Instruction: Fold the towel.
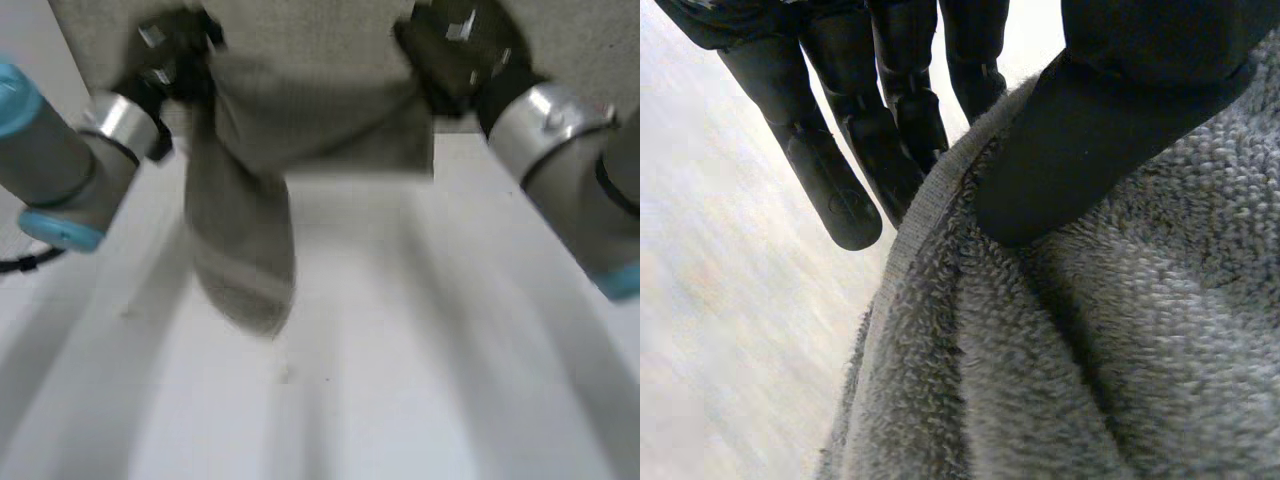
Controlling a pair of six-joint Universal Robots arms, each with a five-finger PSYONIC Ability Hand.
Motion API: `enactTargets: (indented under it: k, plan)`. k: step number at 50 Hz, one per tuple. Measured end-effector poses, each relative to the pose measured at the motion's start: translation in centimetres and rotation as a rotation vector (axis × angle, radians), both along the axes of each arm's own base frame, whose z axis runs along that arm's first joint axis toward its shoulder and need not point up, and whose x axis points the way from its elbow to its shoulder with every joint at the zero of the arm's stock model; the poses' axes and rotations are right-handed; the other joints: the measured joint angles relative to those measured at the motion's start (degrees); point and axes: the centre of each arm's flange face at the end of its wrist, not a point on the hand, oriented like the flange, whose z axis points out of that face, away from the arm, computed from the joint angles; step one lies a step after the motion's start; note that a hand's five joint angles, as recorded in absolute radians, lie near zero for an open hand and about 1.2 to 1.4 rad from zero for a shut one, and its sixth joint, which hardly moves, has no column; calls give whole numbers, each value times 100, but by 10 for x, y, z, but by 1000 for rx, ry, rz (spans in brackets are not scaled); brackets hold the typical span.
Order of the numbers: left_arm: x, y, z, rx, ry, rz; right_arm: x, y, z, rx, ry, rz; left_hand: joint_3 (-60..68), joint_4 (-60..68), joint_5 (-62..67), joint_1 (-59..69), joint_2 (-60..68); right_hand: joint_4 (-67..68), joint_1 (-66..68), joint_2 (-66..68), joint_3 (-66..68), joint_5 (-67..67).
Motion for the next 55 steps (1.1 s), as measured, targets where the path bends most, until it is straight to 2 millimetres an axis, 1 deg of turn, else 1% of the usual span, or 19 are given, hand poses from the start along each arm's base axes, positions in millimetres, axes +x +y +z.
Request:
enactTargets:
  k: [3, 5, 8, 11, 13, 17, 20, 21, 24, 25, 26, 30, 31, 35, 42, 47, 52, 53, 55]
  plan:
    - [11, 14, 42, -132, 76, 63, 1, -11, 20, -92, -66, -52, 1, 1, 1, 1, 0, 0, 0, 0, 0, 0]
    - [16, 26, 60, -192, 111, 87, 3, -15, 38, -174, -126, -72, 1, 1, 1, 1, 5, 0, 0, 0, 0, 0]
    - [21, 40, 69, -227, 128, 104, 7, -12, 42, -203, -144, -54, 1, 1, 1, 1, 7, 0, 0, 0, 0, 0]
    - [22, 53, 61, -212, 110, 112, 15, -2, 32, -186, -125, -3, 1, 2, 40, 1, 7, 0, 0, 0, 0, 0]
    - [21, 59, 44, -170, 74, 113, 21, 6, 19, -147, -95, 33, 1, 2, 40, 1, 7, 0, 0, 0, 0, 0]
    - [11, 75, -9, -41, -45, 98, 28, 20, -23, -3, 5, 93, 1, 3, 40, 1, 8, 0, 0, 0, 0, 1]
    - [0, 85, -53, 60, -150, 73, 29, 25, -54, 106, 78, 105, 1, 3, 40, 1, 8, 0, 0, 1, 0, 1]
    - [-7, 93, -78, 115, -215, 53, 28, 29, -75, 180, 130, 108, 1, 3, 40, 1, 9, 0, 0, 0, 0, 2]
    - [-18, 112, -123, 214, -342, 5, 25, 33, -104, 277, 203, 106, -107, -100, 41, 1, -50, 0, 0, 0, 0, 3]
    - [-21, 117, -131, 234, -371, -7, 24, 35, -115, 312, 233, 104, -123, -127, 38, 1, -77, 0, 0, 0, 0, 3]
    - [-25, 128, -148, 278, -432, -33, 21, 37, -128, 356, 271, 98, -665, -615, -338, -94, -625, 0, 0, 0, 0, 3]
    - [-30, 146, -170, 348, -527, -76, 15, 41, -146, 413, 326, 87, -1627, -1642, -1439, -1304, -1597, 0, 0, 0, 0, 4]
    - [-31, 152, -173, 368, -554, -89, 12, 43, -151, 429, 341, 82, -2396, -2414, -2207, -2060, -2440, 0, 0, 0, 0, 5]
    - [-30, 156, -164, 371, -567, -92, 7, 44, -153, 441, 348, 71, -3314, -3306, -3108, -2870, -3272, 0, 0, 0, 0, 7]
    - [-17, 146, -116, 287, -496, -32, -12, 35, -146, 447, 322, 15, -4715, -4736, -4532, -4309, -4680, 0, 0, 0, 0, 7]
    - [3, 134, -89, 244, -449, 38, -31, 24, -149, 469, 298, -43, -4983, -4994, -4802, -4530, -4944, 0, 0, 0, 0, 8]
    - [19, 126, -84, 257, -443, 88, -39, 17, -152, 483, 279, -73, -4602, -4606, -4407, -4210, -4559, 0, 0, 1, 0, 8]
    - [31, 122, -86, 289, -449, 121, -41, 15, -152, 489, 271, -81, -4158, -4156, -3987, -3677, -4116, 0, 0, 1, 0, 8]
    - [42, 118, -93, 336, -461, 149, -48, 9, -154, 510, 241, -103, -3939, -3946, -3751, -3518, -3895, 0, 0, 1, 0, 8]
